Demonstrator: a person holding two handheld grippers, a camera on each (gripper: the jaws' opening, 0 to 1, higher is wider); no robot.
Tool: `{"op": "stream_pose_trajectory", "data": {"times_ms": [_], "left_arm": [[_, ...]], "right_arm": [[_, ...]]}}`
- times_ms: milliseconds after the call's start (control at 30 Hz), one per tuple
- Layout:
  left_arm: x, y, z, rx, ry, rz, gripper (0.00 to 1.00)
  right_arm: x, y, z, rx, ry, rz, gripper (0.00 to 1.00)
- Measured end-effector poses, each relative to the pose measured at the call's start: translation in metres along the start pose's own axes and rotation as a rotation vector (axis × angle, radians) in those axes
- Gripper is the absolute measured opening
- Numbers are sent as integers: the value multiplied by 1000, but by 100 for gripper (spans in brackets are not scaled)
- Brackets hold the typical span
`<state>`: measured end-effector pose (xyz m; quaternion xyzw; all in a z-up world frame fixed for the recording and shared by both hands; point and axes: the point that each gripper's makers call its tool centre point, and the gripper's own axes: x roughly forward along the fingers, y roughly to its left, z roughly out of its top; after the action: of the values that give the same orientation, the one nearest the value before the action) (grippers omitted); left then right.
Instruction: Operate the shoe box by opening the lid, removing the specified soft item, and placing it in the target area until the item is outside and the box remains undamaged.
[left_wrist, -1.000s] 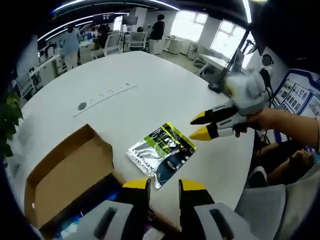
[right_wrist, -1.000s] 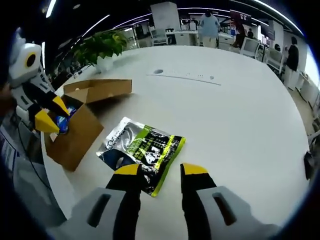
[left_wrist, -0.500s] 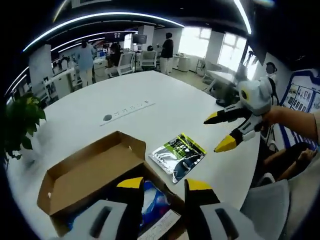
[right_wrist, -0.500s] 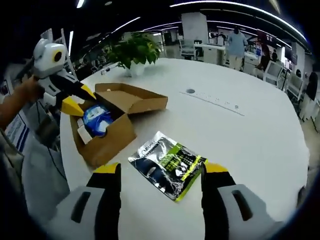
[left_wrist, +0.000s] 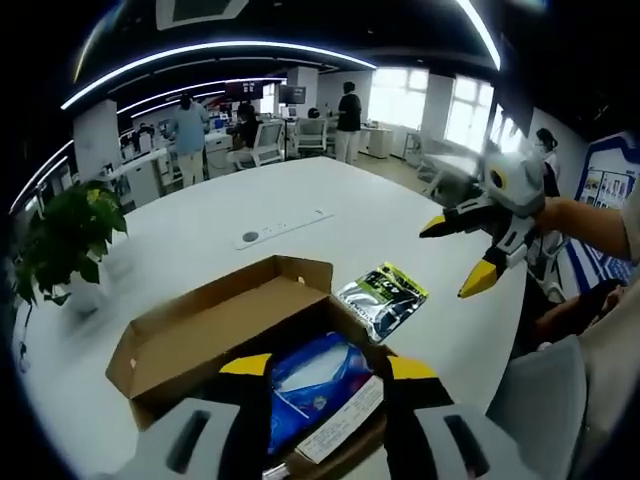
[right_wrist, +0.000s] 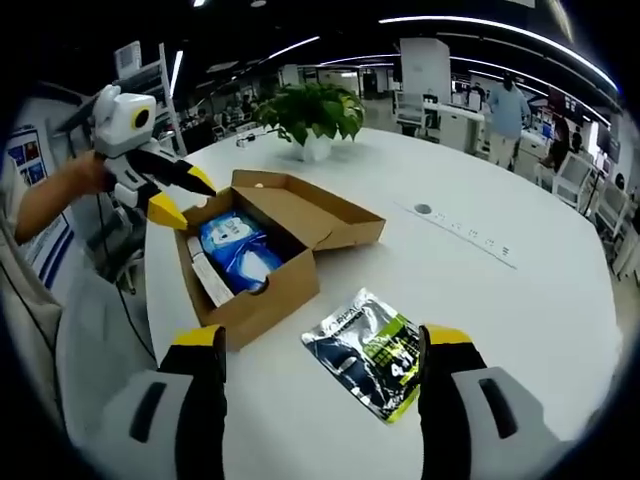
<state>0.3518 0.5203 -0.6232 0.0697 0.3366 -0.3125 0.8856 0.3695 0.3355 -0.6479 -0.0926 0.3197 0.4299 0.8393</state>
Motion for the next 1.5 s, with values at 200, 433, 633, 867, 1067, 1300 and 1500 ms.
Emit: {"op": "stream_pose_trajectory", "data": {"times_ms": [200, 433, 633, 867, 1067, 1300, 1500], "left_arm": [[-19, 17, -21, -23, -9, 38, 52], [-36, 31, -45, -62, -15, 63, 56], [-50, 46, -66, -87, -6, 103, 56], [-60, 63, -81, -132, -13, 154, 55], [-67, 79, -96, -164, -10, 196, 53], [-77, 95, -115, -214, -1, 247, 50], [-83, 111, -134, -257, 26, 307, 41]], "right_arm": [[9, 22, 15, 25, -34, 52, 79], [20, 42, 27, 18, -49, 96, 74], [31, 57, 32, 10, -45, 130, 73], [45, 74, 37, 15, -52, 162, 67], [59, 87, 39, 8, -40, 179, 65], [78, 101, 37, 6, -16, 192, 60], [92, 113, 34, -3, 9, 205, 56]]}}
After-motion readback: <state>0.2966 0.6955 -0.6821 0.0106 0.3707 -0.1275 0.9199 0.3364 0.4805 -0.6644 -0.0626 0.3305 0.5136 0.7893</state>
